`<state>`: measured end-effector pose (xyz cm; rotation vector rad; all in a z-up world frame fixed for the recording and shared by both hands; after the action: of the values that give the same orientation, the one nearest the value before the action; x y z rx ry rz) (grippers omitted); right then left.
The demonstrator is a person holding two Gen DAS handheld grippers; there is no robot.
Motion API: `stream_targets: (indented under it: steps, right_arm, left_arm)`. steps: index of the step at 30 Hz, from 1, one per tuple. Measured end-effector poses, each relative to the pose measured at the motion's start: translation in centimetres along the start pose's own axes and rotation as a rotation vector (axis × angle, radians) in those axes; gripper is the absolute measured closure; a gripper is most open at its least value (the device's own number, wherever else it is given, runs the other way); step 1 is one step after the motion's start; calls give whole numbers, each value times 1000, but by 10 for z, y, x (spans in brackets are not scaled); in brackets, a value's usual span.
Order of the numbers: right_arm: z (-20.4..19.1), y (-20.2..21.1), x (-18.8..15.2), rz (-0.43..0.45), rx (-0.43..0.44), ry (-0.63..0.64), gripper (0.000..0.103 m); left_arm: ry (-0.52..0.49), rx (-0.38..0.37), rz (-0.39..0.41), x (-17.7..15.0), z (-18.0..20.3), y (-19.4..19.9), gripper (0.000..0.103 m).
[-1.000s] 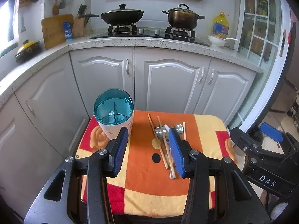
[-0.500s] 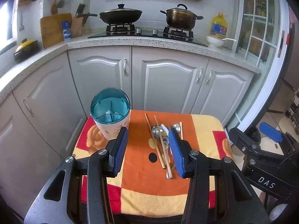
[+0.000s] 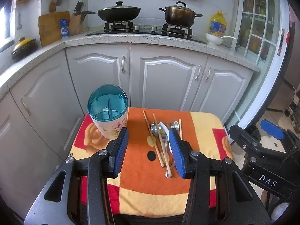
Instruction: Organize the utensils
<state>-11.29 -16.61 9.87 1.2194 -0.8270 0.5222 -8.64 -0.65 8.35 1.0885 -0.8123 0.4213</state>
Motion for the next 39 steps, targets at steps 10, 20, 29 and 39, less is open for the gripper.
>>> stream_targets:
  steps: [10, 20, 29, 39]
  right_arm:
    - [-4, -10, -4, -17, 7, 23, 6]
    - [-7, -21, -3, -35, 8, 35, 6]
    - [-11, -38, -6, -65, 20, 41, 6]
    - [-13, -63, -11, -139, 33, 62, 6]
  left_arm:
    - [9, 1, -18, -3, -3, -9, 59]
    - [12, -6, -41, -2, -4, -20, 59]
    - [24, 2, -60, -3, -9, -32, 59]
    - [43, 3, -108, -6, -17, -56, 59]
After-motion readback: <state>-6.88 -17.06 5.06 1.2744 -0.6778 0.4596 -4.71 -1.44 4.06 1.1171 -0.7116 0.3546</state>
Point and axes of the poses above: each gripper's, at about its wrist camera, not at the fingertips, and y roughly against the way its jaws point, z to its right, x to its top, the point moved 4 cm from there along -y, roughly the way its jaws point, and after that the axes turned 13 degrees about -x, right-handed, at the moved point
